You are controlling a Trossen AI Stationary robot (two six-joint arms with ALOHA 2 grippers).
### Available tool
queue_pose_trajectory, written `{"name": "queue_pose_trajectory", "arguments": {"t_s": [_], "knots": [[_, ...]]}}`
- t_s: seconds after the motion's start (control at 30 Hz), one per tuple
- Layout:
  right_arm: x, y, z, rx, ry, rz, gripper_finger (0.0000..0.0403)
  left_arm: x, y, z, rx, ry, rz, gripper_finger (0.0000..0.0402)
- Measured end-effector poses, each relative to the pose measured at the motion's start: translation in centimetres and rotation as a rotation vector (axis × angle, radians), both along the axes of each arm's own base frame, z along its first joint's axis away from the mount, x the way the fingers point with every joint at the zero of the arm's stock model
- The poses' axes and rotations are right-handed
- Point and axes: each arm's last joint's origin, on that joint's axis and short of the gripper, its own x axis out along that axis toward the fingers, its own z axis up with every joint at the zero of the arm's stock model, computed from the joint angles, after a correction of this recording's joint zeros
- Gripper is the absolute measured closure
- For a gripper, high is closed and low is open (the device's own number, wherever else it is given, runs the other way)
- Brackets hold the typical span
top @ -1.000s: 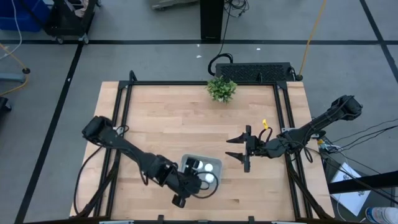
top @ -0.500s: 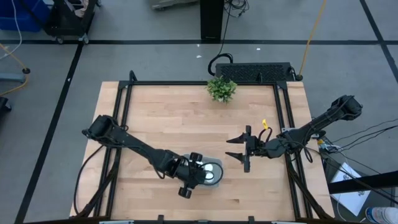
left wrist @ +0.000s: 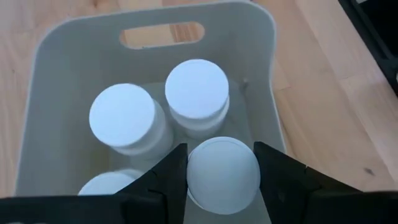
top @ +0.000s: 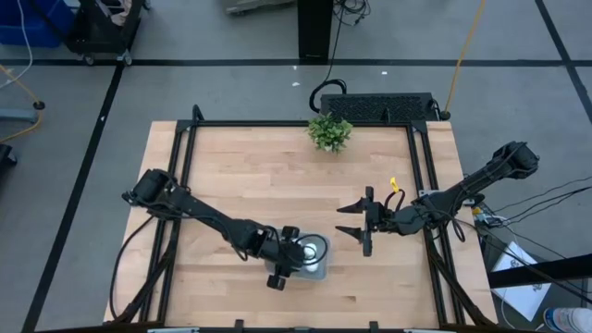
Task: Pick and place pill bottles into a basket
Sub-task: Put the white pill bottle into the gray bin, then return to Home Position
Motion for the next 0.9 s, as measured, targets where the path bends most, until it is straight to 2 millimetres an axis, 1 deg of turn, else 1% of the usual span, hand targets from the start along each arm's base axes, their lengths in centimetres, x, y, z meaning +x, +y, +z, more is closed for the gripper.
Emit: {"name": "queue_pose_trajectory", "arguments": {"t_s": [0.2,0.33,0.4,0.5,0.63,0.8,0.9], "knots": [[0.0,0.0,0.0,0.000,0.001,0.000,0.0182,0.1,0.4,-0.3,-0.008,-0.007,0.009,0.0233],[0.0,0.0,0.0,0.000,0.000,0.000,0.0182,0.1,0.5,-0.3,-0.014,-0.007,0.015,0.0196],[0.0,0.0,0.0,0.000,0.001,0.000,0.0182,0.2,0.5,-0.3,-0.020,-0.008,0.021,0.0183],[0.0,0.0,0.0,-0.001,0.001,0.000,0.0182,0.2,0.6,-0.3,-0.019,-0.007,0.032,0.0180],[0.0,0.0,0.0,-0.001,0.001,0.000,0.0182,0.2,0.7,-0.3,0.001,-0.016,0.045,0.0191],[0.0,0.0,0.0,-0.012,0.002,0.001,0.0182,-0.4,0.9,1.1,0.015,-0.028,0.038,0.0203],[0.0,0.0,0.1,-0.037,-0.002,0.003,0.0182,-1.2,1.3,3.1,-0.005,-0.047,0.062,0.0208]]}}
